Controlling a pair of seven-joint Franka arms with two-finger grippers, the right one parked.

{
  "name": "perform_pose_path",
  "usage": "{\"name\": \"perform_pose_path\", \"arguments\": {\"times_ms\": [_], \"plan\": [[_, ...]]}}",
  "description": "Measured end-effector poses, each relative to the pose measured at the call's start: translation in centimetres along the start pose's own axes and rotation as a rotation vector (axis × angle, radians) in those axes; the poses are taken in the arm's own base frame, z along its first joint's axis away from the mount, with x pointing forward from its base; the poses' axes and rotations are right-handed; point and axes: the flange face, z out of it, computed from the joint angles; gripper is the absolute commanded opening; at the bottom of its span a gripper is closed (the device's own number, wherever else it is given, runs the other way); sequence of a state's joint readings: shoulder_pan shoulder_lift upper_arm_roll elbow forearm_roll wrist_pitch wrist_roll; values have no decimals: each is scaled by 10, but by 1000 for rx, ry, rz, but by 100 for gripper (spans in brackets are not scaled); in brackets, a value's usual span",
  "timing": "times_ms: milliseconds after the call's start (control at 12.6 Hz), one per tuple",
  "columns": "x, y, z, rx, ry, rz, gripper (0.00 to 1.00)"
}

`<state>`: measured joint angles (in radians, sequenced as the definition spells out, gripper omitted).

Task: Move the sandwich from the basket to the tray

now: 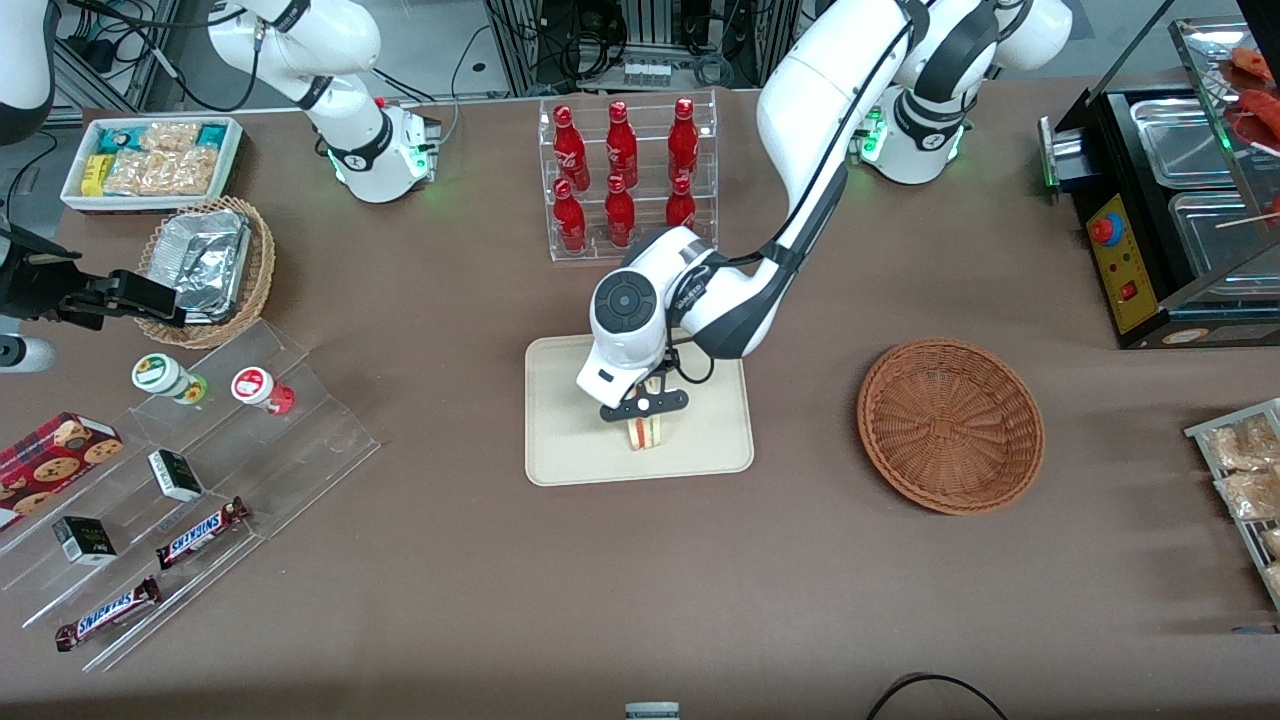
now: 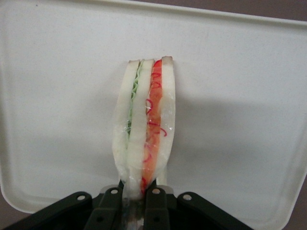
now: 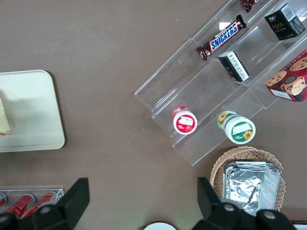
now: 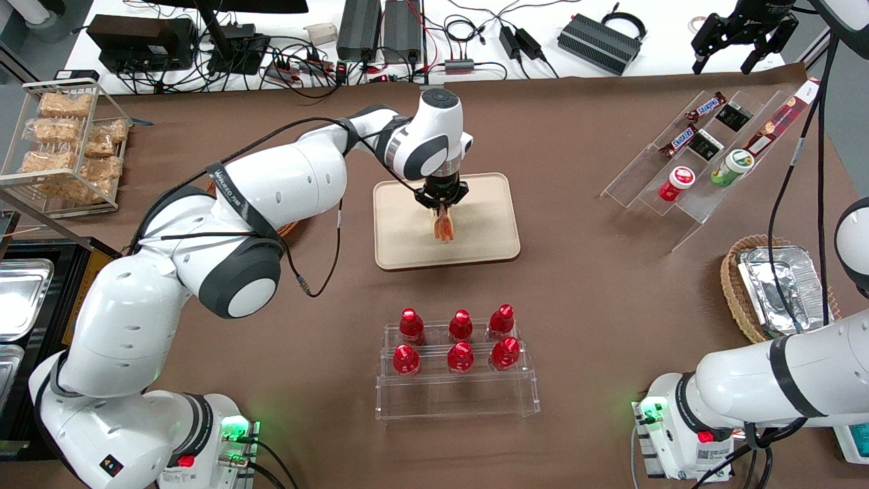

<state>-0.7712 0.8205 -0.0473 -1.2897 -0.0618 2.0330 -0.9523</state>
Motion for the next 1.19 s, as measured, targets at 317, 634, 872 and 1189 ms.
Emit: {"name": "perform_pose_path", "arguments": {"times_ms": [317,634,872,1189], "plan": [[1,-1,3,3,0,-4,100],[5,2,-10,-18,14,-7,100],[12,1,-52,-30,21,-14,100],[16,-20,-130,-6,3,17,100]]}}
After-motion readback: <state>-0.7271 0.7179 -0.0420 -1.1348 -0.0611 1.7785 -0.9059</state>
